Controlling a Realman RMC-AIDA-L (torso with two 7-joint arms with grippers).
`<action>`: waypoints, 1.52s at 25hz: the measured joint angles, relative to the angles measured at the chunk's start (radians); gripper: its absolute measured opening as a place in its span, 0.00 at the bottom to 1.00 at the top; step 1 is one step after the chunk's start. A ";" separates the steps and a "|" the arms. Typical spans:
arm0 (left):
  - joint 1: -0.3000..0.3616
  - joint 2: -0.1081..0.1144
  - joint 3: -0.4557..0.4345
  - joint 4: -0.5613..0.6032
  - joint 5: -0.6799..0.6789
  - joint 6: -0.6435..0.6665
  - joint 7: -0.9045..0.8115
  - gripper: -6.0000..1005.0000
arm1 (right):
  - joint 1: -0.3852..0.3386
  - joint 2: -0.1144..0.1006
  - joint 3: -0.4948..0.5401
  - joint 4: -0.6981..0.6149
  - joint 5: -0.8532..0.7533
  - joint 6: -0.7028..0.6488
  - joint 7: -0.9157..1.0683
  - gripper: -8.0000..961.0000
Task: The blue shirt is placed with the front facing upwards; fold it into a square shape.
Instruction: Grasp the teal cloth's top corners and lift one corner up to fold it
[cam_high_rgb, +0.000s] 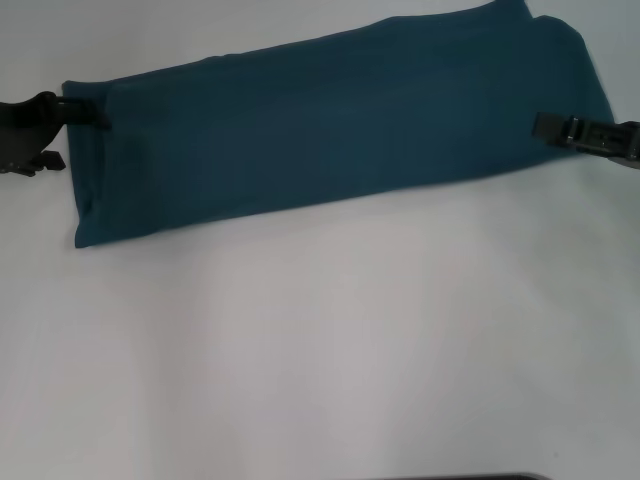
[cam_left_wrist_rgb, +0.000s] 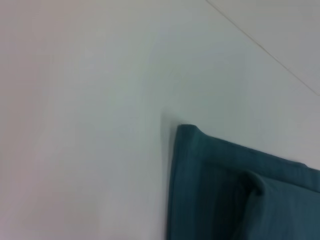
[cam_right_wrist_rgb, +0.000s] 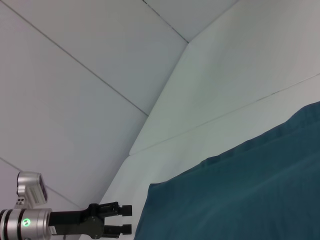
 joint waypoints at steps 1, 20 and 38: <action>0.000 -0.001 0.003 0.001 0.000 -0.005 0.001 0.90 | -0.001 0.000 0.000 0.000 0.000 0.000 0.000 0.89; -0.005 -0.009 0.019 0.025 0.024 0.002 0.015 0.90 | -0.006 -0.001 0.004 -0.001 0.000 0.000 0.000 0.88; -0.065 -0.029 0.022 0.030 0.011 0.074 0.037 0.90 | -0.004 -0.002 0.004 -0.003 0.000 0.000 -0.002 0.87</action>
